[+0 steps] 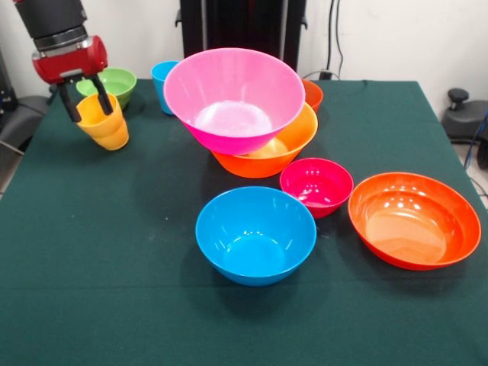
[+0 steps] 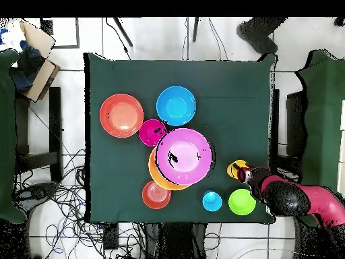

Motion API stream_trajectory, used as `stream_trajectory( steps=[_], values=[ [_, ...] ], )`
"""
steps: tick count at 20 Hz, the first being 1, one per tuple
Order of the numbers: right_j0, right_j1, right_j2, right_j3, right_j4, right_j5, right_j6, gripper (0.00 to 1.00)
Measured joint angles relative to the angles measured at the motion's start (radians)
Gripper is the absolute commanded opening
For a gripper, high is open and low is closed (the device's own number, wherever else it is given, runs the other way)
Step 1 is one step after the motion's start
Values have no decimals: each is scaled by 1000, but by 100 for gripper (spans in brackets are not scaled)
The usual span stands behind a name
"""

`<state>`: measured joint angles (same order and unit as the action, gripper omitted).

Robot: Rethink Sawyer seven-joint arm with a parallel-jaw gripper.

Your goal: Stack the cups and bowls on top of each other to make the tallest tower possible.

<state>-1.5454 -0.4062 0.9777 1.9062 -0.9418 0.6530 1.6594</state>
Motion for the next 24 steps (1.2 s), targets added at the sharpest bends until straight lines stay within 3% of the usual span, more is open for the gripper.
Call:
stream_trajectory(
  steps=[15, 24],
  values=[
    [1, -201, -1, 159, 6, -41, 0, 100],
    [3, -169, -2, 142, 6, -42, 0, 100]
  ],
)
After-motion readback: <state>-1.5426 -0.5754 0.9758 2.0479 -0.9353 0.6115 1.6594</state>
